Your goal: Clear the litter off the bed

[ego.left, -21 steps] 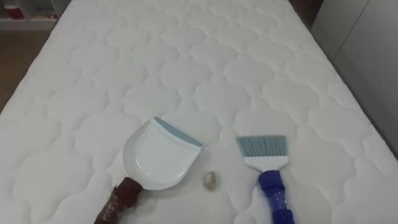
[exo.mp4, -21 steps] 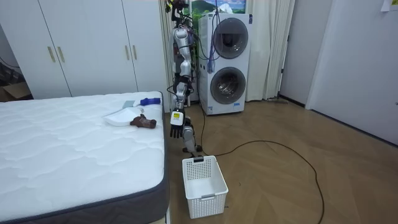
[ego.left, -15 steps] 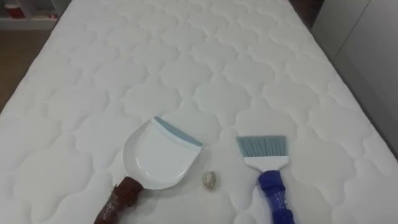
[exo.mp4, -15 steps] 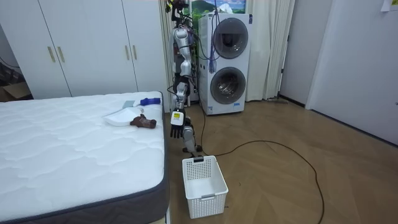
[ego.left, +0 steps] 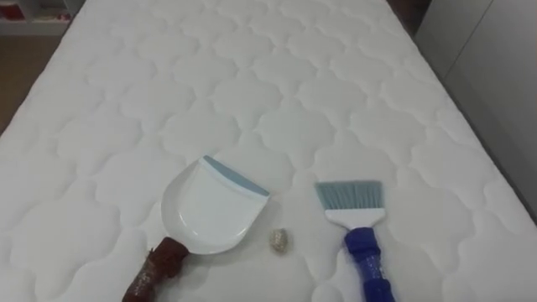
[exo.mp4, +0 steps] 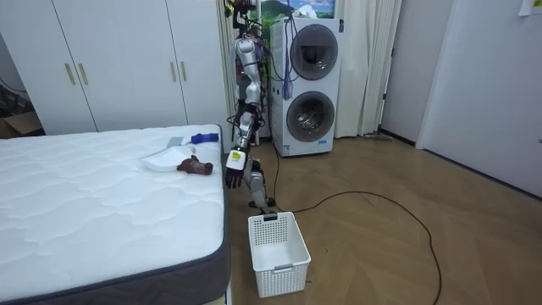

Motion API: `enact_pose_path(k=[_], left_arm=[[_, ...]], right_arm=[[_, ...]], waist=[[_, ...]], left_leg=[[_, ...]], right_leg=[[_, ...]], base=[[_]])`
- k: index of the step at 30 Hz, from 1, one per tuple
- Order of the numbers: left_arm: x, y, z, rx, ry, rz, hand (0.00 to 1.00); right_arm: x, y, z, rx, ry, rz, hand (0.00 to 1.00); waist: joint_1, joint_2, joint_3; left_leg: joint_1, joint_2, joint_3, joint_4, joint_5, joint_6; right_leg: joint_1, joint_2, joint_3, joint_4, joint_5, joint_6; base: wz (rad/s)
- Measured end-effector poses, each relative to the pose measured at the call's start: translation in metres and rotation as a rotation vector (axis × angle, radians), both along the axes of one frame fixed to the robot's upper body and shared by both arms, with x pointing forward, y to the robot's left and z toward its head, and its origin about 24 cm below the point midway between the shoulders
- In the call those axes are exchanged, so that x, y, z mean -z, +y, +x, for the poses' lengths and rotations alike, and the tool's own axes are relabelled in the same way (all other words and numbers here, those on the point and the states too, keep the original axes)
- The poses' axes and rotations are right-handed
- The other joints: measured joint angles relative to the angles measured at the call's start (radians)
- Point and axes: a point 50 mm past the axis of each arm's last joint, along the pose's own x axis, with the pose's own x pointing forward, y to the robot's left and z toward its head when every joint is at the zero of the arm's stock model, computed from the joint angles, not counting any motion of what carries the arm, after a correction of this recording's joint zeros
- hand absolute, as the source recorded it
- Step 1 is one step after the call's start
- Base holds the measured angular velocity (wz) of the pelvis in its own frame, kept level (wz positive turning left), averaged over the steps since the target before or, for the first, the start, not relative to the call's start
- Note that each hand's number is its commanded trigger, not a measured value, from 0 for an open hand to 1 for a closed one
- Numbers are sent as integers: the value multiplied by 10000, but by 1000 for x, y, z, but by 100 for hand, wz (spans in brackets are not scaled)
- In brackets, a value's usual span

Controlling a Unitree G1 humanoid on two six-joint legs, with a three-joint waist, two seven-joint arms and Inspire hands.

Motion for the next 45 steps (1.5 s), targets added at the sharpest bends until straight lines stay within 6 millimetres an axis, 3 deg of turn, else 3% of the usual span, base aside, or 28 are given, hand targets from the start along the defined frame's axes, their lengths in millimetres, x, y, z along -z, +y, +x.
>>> enact_pose_path(k=[5, 7, 9, 14, 17, 19, 23, 26, 31, 33, 36, 45], left_arm=[[-12, 5, 16, -167, -1204, 839, 0], [-28, 5, 37, 41, -2810, 1208, 0], [-51, -2, 68, 570, -5138, 1467, 0], [-71, -14, 100, 1158, -6970, 1319, 0], [-71, -19, 102, 1348, -7155, 1243, 0], [-70, -22, 102, 1450, -7136, 1184, 0], [-69, -30, 104, 1782, -7122, 975, 0], [-68, -35, 104, 2016, -7096, 814, 0], [-68, -41, 109, 2310, -7121, 569, 0], [-70, -44, 114, 2489, -7181, 441, 0], [-68, -45, 114, 2586, -7039, 330, 0], [-51, -45, 102, 2808, -5962, 10, 0]], right_arm=[[-2, 2, 13, -74, -840, 179, 0], [-2, 3, 13, 45, -974, 269, 0], [-2, 2, 14, 304, -1145, 353, 0], [-3, 3, 16, 649, -1540, 541, 0], [-3, 3, 11, 874, -1494, 584, 0], [-2, 3, 11, 908, -1505, 611, 0], [-3, 4, 14, 940, -1626, 666, 0], [-2, 6, 14, 1154, -1664, 791, 0], [-2, 6, 14, 1137, -1634, 829, 0], [-2, 6, 12, 1260, -1595, 856, 0], [-2, 6, 13, 1330, -1619, 872, 0], [-1, 6, 11, 1491, -1593, 892, 0]], waist=[[-46, 25, 6], [-50, 22, 7], [-5, 73, -52], [-78, 94, -113], [-93, 51, -138], [-85, -19, -102], [-98, -100, -152], [-105, -71, -140], [-194, 81, -132], [-204, 139, -95], [-359, 139, -93], [-397, 133, -84]], left_leg=[[-461, 0, -61, 210, 17, -18], [-494, -2, -43, 233, 20, -23], [-458, 10, 34, 202, 23, -27], [-143, 50, 292, -7, 43, -50], [-134, 65, 312, -8, 44, -51], [-157, 88, 312, 7, 46, -54], [-145, 100, 314, 5, 45, -55], [-150, 114, 316, 4, 44, -56], [-315, 134, 318, 35, 43, -63], [-345, 133, 327, 52, 44, -63], [-344, 133, 328, 36, 45, -64], [-360, 137, 389, 6, 45, -64]], right_leg=[[-256, -6, 13, -37, 42, -34], [-252, -12, 46, -68, 45, -37], [-221, -4, 153, -58, 45, -37], [-62, 26, 325, -68, 51, -46], [-73, 36, 296, -157, 90, -74], [-79, 55, 295, -193, 140, -86], [-79, 17, 222, -193, 149, -83], [-71, 16, 22, -194, 170, -86], [-236, 19, 18, -172, 206, -99], [-247, 16, 24, -179, 208, -101], [-244, 22, 25, -194, 208, -102], [-288, 33, 54, -189, 208, -101]], base=[[8], [14], [-6], [-20], [-3], [0], [0], [0], [0], [0], [0], [-1]])
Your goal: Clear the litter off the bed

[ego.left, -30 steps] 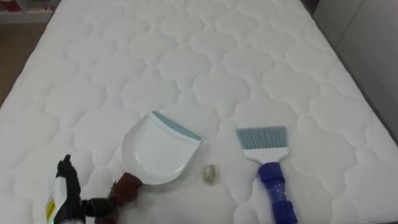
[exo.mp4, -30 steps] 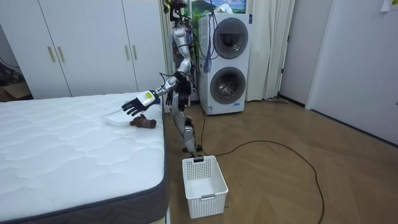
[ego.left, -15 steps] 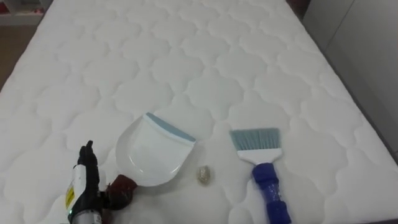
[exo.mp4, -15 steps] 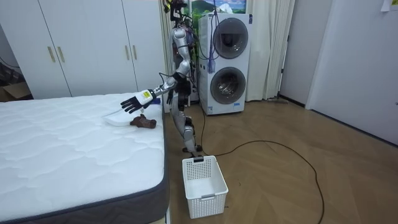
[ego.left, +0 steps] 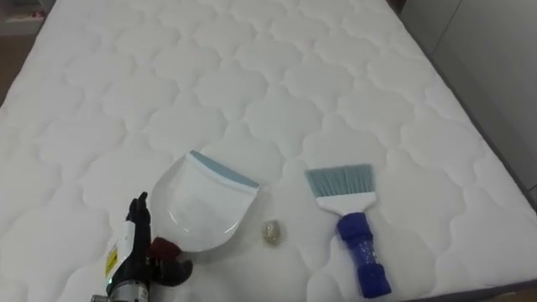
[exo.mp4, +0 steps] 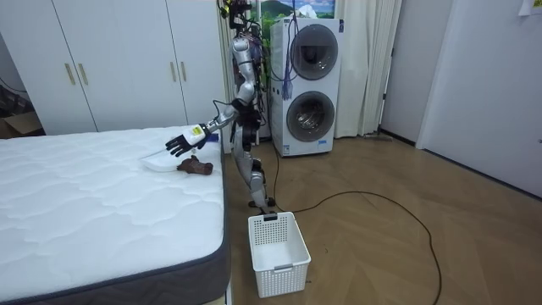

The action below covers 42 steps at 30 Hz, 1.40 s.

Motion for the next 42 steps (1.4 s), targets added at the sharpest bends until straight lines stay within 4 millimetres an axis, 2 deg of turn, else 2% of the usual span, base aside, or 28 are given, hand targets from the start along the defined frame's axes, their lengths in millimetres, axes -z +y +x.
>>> enact_pose_path(k=[7, 11, 19, 31, 37, 40, 42], left_arm=[[11, -2, -9, 120, 756, -149, 0], [8, 0, -3, 142, 586, -80, 0], [-4, -2, 22, 283, -146, 6, 0], [-1, 2, 27, -323, -193, -128, 0], [-3, 3, 33, -589, -400, -174, 0], [-2, 4, 33, -620, -341, -142, 0], [-3, 4, 34, -613, -379, -144, 0]], right_arm=[[0, 1, 1, 584, -30, 203, 0], [0, 1, 5, 893, -209, 392, 0], [0, 2, 11, 811, -299, 374, 0], [0, 0, 15, 779, -151, 220, 0], [-2, 0, 25, 994, -337, 265, 0], [-2, 1, 27, 978, -402, 229, 0], [-2, 0, 27, 990, -410, 209, 0]], waist=[[5, -35, -22], [-6, -69, -24], [-36, -125, -11], [-23, -141, 6], [2, -124, 41], [17, -166, 102], [20, -186, 112]], left_leg=[[-211, 15, 30, 23, 11, -13], [-382, 33, 113, 43, 13, -16], [-681, 36, 76, 162, 15, -18], [-1207, 56, 16, 376, 17, -21], [-1665, 72, -4, 451, 24, -29], [-1856, 82, -31, 507, 24, -30], [-1957, 84, -41, 535, 24, -30]], right_leg=[[-302, -12, 8, 27, 13, -13], [-495, -11, -15, 42, 21, -24], [-655, -20, -151, 48, 44, -22], [-1089, -22, -317, 107, 58, -46], [-1573, -28, -352, 295, 59, -50], [-1760, -38, -508, 366, 58, -50], [-1861, -42, -573, 374, 59, -50]], base=[[0], [-6], [1], [1], [0], [0], [0]])
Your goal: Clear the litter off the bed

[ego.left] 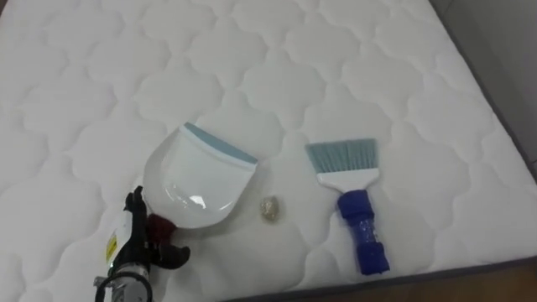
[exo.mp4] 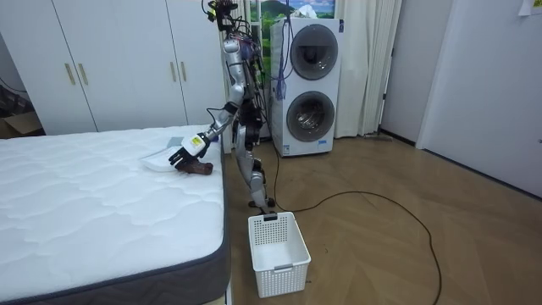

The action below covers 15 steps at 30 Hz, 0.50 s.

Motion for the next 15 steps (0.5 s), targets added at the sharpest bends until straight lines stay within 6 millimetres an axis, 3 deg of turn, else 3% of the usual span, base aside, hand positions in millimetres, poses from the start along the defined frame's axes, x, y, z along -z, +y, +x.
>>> enact_pose_path(k=[15], left_arm=[[3, 3, 1, -179, 150, 188, 0]], right_arm=[[-1, -1, 4, 69, -233, -317, 0]], waist=[[62, 1, -2]], left_leg=[[-69, 33, -28, 12, 1, -2]], right_leg=[[-85, 20, -24, -5, -1, -1]], base=[[-1]])
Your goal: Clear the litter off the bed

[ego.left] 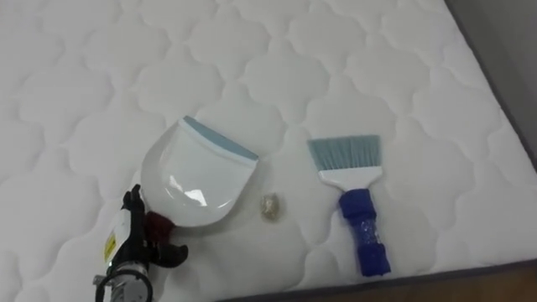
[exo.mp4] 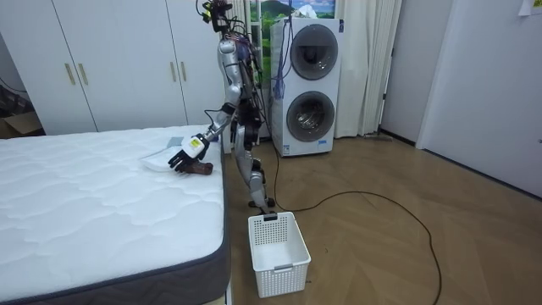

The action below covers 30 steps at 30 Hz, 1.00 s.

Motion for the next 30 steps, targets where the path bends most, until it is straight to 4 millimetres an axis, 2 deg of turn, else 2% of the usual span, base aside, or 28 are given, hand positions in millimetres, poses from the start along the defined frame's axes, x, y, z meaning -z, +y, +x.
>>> enact_pose_path(k=[10, 15, 17, 18, 19, 20, 21, 22, 23, 24, 25, 26, 27, 28, 29, 30], left_arm=[[12, 5, -9, -222, 824, 160, 0], [16, 9, -13, -473, 1116, 370, 0], [18, 10, -15, -584, 1192, 462, 0], [19, 11, -17, -643, 1254, 517, 0], [19, 11, -18, -678, 1289, 552, 4], [20, 12, -19, -755, 1322, 642, 19], [20, 11, -18, -788, 1355, 675, 87], [20, 12, -17, -791, 1348, 695, 100], [19, 15, -16, -927, 1376, 761, 100], [20, 17, -19, -1217, 1490, 690, 100], [22, 16, -20, -1296, 1618, 655, 100], [22, 18, -20, -1386, 1688, 678, 100], [19, 19, -14, -1384, 1520, 720, 100], [17, 19, -10, -1348, 1369, 787, 100], [13, 18, -4, -1255, 1121, 900, 100], [12, 19, -3, -1192, 1026, 1025, 100]], right_arm=[[0, 2, 6, -320, 21, 59, 0], [0, 4, 6, -525, 150, 33, 0], [0, 3, 5, -518, 188, 30, 0], [0, 4, 6, -522, 187, 23, 0], [0, 4, 7, -568, 188, 10, 0], [0, 4, 8, -634, 211, -14, 0], [0, 4, 7, -640, 236, -32, 0], [0, 4, 9, -638, 200, -57, 0], [-1, 5, 16, -724, 50, -113, 0], [-3, 3, 20, -773, -33, -291, 0], [-3, 1, 18, -747, 1, -403, 0], [-2, 3, 17, -704, 133, -405, 0], [0, 6, 13, -783, 336, -337, 0], [1, 7, 10, -793, 444, -283, 0], [3, 11, 8, -768, 597, -137, 0], [3, 13, 8, -712, 635, -38, 0]], waist=[[-19, -43, -5], [-6, -129, -9], [-7, -134, -8], [3, -134, -8], [14, -133, -7], [1, -126, -6], [25, -108, 17], [100, -107, 17], [270, -121, 47], [235, -3, 86], [93, 111, 36], [-27, 61, 59], [-150, 53, 73], [-166, 77, 58], [-119, -30, 70], [-15, -111, 63]], left_leg=[[19, 47, 4, -1, 0, 0], [60, 85, -15, -2, 0, 0], [129, 78, -245, -2, 0, 0], [143, 63, -583, -2, 0, -1], [145, 58, -691, -2, 1, -1], [154, 55, -990, -3, 2, -3], [160, 53, -1504, 3, 7, -14], [140, 63, -1822, 5, 8, -18], [-3, 90, -2093, 111, -1, -88], [-156, 79, -2120, 321, -157, -392], [-233, 131, -2012, 399, -185, -565], [-319, 179, -1294, 353, -30, -859], [-472, 481, -656, 26, 100, -988], [-556, 659, -471, -219, 200, -936], [-503, 716, -95, -291, 349, -720], [-520, 724, 99, -245, 386, -708]], right_leg=[[-136, 26, 71, 204, -2, -3], [-308, 27, 52, 554, -17, -26], [-432, 17, 17, 773, -38, -54], [-474, 16, 9, 974, -41, -61], [-541, 11, -4, 1108, -41, -61], [-733, 3, -55, 1476, -58, -88], [-1168, 115, -16, 1813, -277, -144], [-1371, 268, 149, 1588, -315, -227], [-1862, 533, 464, 520, 238, -665], [-2058, 546, 223, -120, 1647, -780], [-1994, 525, 62, -96, 1775, -797], [-1909, 392, 98, -96, 1768, -801], [-1903, 350, 360, -97, 1753, -776], [-1909, 351, 477, -77, 1697, -687], [-1966, 340, 562, 10, 1604, -558], [-1953, 318, 510, -9, 1600, -553]], base=[[-4], [-9], [-14], [-16], [-16], [-17], [-24], [-55], [-51], [-27], [29], [71], [79], [76], [42], [21]])
